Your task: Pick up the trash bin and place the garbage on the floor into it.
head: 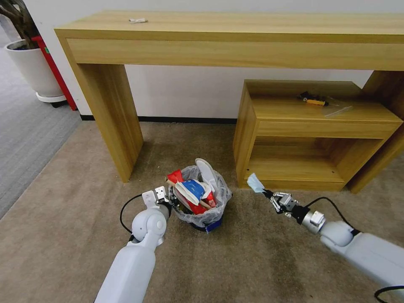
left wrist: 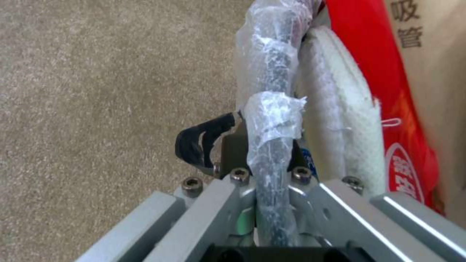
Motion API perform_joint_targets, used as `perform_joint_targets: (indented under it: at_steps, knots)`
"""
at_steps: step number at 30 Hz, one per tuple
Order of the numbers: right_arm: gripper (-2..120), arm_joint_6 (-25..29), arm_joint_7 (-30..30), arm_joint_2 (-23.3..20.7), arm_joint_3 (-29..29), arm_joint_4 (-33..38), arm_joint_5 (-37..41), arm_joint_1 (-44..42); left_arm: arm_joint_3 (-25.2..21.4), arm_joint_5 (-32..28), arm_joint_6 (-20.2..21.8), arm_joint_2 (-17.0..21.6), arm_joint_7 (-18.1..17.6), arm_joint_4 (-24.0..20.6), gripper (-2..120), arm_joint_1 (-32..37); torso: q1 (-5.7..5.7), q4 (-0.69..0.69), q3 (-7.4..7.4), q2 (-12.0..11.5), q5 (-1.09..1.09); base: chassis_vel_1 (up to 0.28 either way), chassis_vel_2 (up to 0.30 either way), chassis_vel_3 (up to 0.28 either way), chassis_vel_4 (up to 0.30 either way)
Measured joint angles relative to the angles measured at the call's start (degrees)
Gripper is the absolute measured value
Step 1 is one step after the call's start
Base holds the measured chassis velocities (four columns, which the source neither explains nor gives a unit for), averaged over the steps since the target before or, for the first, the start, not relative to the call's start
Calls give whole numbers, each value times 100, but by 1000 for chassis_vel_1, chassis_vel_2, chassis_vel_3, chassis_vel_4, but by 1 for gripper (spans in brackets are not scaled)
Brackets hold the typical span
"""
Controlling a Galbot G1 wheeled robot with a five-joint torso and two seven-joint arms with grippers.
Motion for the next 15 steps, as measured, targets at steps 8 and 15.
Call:
perform_joint_targets:
  at_steps: [8,15]
  knots:
    - [0,63,-267,-278,-44,503,394,104,79,-26,22,36,-40,41,0,-61,0,0,0,0,0,0,0,0,0]
    - [0,-158,-80,-462,-266,1577,1017,345,210,-72,58,31,-138,57,0,-143,0,0,2,-1,-2,0,0,0,0]
